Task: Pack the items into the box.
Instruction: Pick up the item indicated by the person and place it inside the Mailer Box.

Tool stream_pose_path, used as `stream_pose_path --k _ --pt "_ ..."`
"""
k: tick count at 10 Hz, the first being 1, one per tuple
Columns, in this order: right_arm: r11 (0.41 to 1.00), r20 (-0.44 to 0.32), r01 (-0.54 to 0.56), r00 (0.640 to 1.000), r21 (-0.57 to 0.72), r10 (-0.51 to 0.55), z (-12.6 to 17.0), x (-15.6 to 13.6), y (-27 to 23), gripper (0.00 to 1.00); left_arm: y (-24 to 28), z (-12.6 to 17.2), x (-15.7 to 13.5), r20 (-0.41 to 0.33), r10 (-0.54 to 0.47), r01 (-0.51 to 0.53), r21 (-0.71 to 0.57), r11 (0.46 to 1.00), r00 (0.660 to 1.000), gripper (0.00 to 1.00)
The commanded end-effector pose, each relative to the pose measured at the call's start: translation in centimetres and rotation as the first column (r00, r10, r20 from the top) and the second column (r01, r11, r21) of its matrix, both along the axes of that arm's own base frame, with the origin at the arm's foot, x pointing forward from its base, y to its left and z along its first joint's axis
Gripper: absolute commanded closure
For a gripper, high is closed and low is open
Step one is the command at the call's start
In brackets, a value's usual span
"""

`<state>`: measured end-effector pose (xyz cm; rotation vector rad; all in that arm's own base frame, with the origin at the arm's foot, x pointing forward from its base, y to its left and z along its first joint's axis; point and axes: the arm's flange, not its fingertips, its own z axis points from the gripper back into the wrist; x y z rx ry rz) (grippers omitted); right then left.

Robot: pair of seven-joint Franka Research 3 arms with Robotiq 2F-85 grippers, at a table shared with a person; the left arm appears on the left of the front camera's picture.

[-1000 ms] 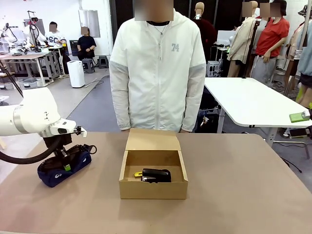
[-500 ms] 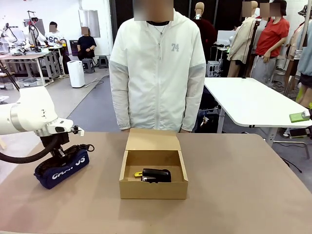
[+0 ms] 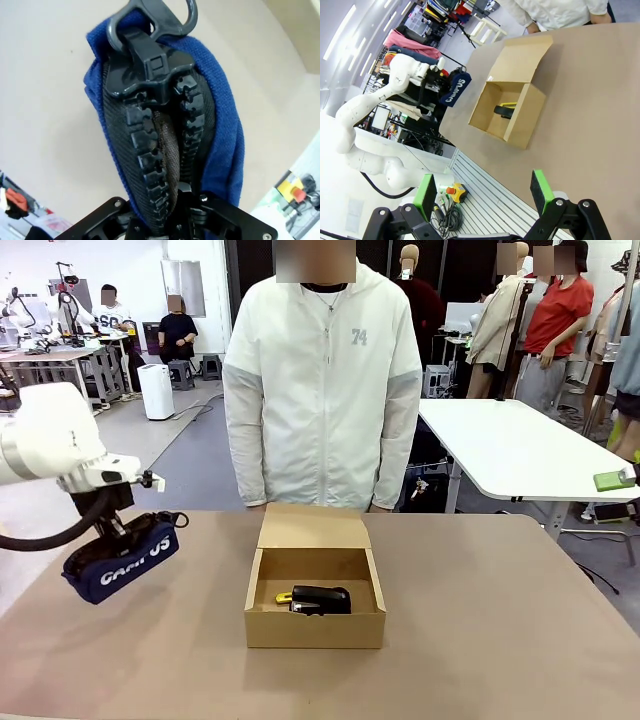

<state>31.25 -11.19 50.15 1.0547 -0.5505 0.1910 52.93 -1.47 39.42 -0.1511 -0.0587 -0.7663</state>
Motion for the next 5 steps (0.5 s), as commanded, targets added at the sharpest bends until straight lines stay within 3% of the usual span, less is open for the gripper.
stream_pose_path --k 1,3,4,5 --pt "1.0 0.008 -0.014 1.0 -0.015 0.014 0.1 -0.1 -0.2 0.0 -0.6 6.2 -1.4 -0.03 -0.074 0.071 -0.068 0.995 0.997 1.0" --pt "1.0 0.008 -0.014 1.0 -0.015 0.014 0.1 -0.1 -0.2 0.0 -2.1 12.5 -3.9 0.044 -0.18 0.183 -0.089 0.979 0.983 1.0" --pt "1.0 0.008 -0.014 1.0 -0.015 0.014 0.1 -0.1 -0.2 0.0 -2.1 14.1 -4.7 0.056 -0.203 0.207 -0.081 0.975 0.978 1.0" --pt "1.0 0.008 -0.014 1.0 -0.015 0.014 0.1 -0.1 -0.2 0.0 -1.4 14.9 -5.3 0.074 -0.106 0.112 -0.085 0.99 0.992 1.0"
